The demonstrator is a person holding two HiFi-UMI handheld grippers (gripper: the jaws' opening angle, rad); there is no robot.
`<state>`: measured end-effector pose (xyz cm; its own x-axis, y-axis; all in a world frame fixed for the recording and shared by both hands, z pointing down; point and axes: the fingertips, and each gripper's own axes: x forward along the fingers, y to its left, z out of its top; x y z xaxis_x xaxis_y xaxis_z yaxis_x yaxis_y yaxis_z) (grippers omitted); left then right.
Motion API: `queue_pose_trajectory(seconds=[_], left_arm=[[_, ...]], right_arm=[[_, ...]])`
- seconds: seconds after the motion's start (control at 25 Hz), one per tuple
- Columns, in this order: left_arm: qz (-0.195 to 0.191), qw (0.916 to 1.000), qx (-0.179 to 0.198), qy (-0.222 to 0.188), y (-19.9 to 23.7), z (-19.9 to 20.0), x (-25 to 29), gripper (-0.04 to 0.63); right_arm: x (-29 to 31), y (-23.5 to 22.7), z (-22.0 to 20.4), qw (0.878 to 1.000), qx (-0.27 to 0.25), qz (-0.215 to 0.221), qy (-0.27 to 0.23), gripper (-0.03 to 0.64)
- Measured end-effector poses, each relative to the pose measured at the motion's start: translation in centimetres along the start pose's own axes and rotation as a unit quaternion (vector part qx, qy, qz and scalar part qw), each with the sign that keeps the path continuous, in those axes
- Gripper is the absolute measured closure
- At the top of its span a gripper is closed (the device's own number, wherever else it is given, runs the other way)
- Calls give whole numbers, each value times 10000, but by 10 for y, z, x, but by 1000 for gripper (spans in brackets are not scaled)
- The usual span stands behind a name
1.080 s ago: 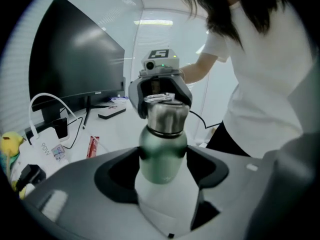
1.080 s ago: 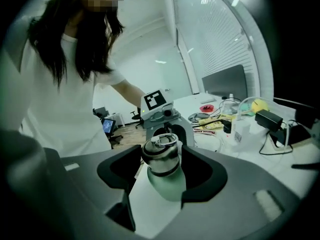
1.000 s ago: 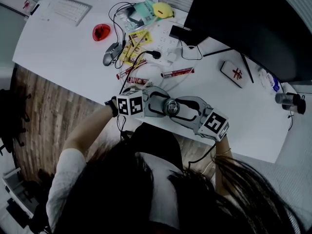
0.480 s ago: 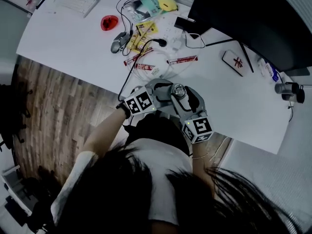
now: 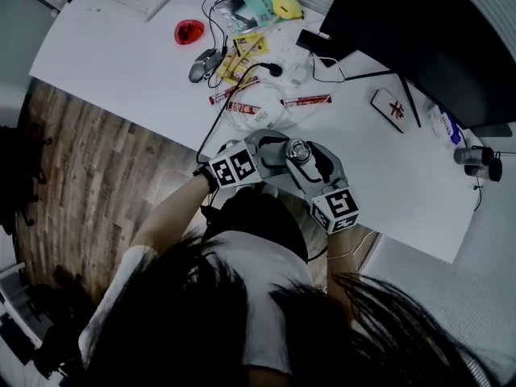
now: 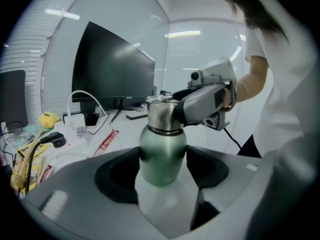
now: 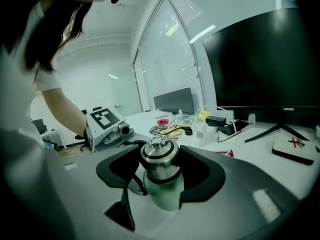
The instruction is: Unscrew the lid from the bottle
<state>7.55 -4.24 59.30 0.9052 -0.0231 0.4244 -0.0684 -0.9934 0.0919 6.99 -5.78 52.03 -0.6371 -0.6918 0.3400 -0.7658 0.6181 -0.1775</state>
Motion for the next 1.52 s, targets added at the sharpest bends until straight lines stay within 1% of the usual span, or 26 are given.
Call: queue_pose_trajectory(seconds=[0.12,0.24,0.36,0.52,0.64,0.76,0.84,0.88,0.92,0.96,1.0,1.08,1.2,1.28,1.4,1.52], left_arm=[[-337,9992,156,137,0,-1,-1,252],[-753,9961,341,297,-1,-1,-2,253],[-1175,9907,532,442,-2,-1,-3,252],[-1693,9799,847,635,-1,0,-3,252],[-1978,9718,1004,801,0,-3,-3,252],[-2145,9656,1108,966,1,-6,-4,252],[-2169,9645,1148,974,2,-6,-4,252],[-2156,9650,1145,960,2,-6,-4,252],[-2132,9658,1134,945,2,-7,-3,252],[-2102,9668,1118,925,2,-7,-4,252],[-2064,9682,1098,894,2,-7,-4,252],[-1959,9716,1037,828,1,-6,-4,252],[-1726,9785,896,688,0,-5,-3,252],[-1540,9835,799,509,-2,-2,-3,252],[-1166,9905,616,396,-3,-2,-3,252],[-775,9959,374,268,-5,-2,-2,252]], right_arm=[[1,4,-1,9967,-214,748,238,373],[2,8,-2,9871,-469,1466,446,373],[1,13,-3,9705,-814,2185,614,373],[0,16,-4,9411,-1216,3019,921,373],[-1,19,-5,9171,-1480,3504,1195,373],[0,21,-8,8957,-1682,3865,1414,373],[0,22,-9,8879,-1735,3967,1552,373],[0,22,-9,8876,-1726,3959,1600,373],[1,22,-10,8899,-1695,3911,1626,373],[2,21,-10,8947,-1639,3823,1628,373],[2,21,-10,9020,-1554,3695,1606,373],[1,19,-7,9218,-1315,3340,1463,373],[-4,15,0,9546,-888,2648,1038,371],[-9,14,1,9712,-655,2148,797,371],[-16,11,-2,9894,-445,1267,558,371],[-22,8,-5,9985,-116,448,304,371]])
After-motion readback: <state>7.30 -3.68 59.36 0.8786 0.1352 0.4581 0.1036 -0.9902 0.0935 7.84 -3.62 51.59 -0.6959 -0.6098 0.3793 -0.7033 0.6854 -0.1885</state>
